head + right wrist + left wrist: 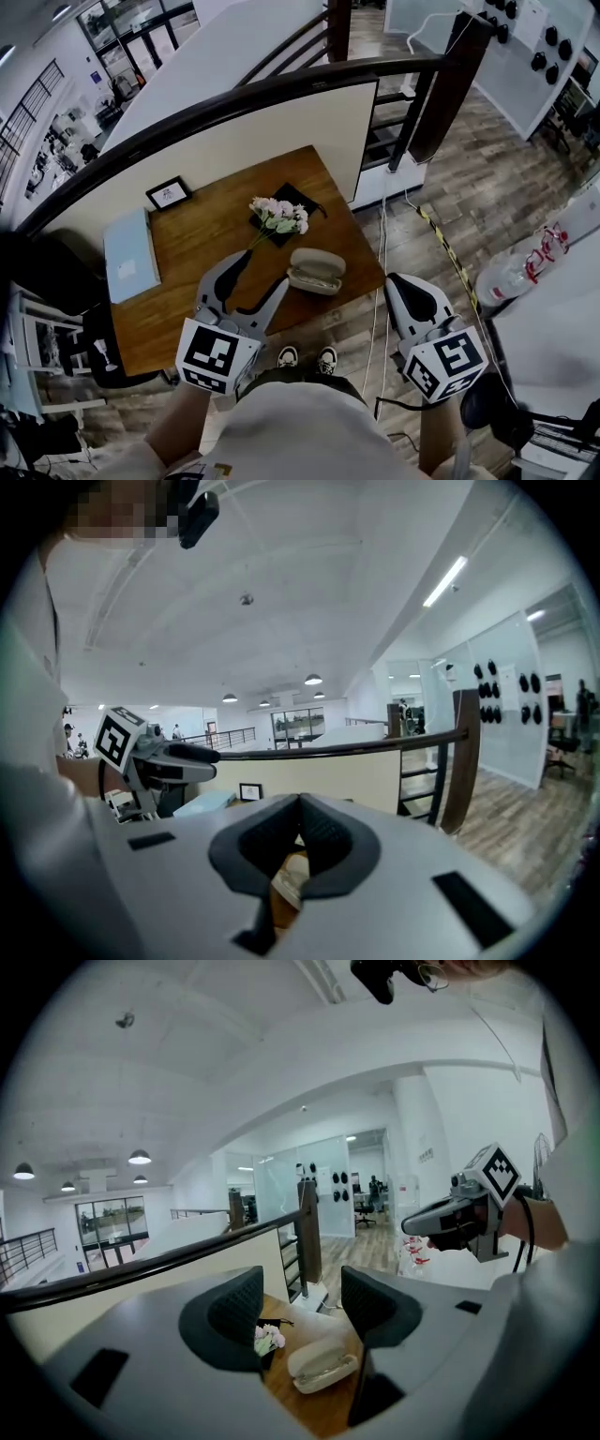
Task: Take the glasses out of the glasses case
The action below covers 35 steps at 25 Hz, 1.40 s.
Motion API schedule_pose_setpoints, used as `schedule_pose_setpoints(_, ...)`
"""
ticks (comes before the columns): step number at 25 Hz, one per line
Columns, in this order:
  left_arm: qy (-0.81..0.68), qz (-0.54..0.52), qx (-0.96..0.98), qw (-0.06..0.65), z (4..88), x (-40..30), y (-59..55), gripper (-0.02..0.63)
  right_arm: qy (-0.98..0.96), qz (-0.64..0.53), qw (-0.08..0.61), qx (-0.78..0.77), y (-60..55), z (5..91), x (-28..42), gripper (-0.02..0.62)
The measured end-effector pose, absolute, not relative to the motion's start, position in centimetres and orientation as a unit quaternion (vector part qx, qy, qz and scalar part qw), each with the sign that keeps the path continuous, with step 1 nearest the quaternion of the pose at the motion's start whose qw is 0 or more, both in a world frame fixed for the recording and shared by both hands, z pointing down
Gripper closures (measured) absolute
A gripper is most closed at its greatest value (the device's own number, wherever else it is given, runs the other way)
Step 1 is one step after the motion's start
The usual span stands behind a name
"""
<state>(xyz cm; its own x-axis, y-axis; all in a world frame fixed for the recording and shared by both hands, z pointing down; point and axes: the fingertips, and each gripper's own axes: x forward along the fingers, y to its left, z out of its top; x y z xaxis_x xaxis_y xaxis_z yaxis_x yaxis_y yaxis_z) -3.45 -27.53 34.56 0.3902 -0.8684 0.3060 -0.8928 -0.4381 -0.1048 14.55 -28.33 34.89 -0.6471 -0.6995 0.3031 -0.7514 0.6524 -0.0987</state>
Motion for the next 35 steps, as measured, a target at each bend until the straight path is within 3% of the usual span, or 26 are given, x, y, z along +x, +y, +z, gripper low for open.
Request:
schedule_pose_setpoints(10, -0.409, 0.290, 0.864, 0.033, 43.4, -1.7, -31.5, 0.346, -0.889, 0.177, 0.135, 0.400, -29.9, 40.0, 13.0, 0.592)
schedule_pose_setpoints(17, -0.263, 0.400, 0.877, 0.039, 53.6, 0.4, -33.0, 0.341, -0.877, 0.199, 0.184, 0.396, -31.2, 44.7, 11.7, 0.592)
schedule_pose_setpoints(23, -0.180, 0.448, 0.873, 0.069, 60.7, 2.2, -34.3, 0.331, -0.867, 0.224, 0.208, 0.393, -32.5, 48.3, 11.5, 0.592)
schedule_pose_setpoints(35, -0.067, 0.554, 0.829, 0.036, 71.2, 3.2, -34.7, 0.343, -0.847, 0.269, 0.243, 0.388, -33.9, 54.0, 11.6, 0.592)
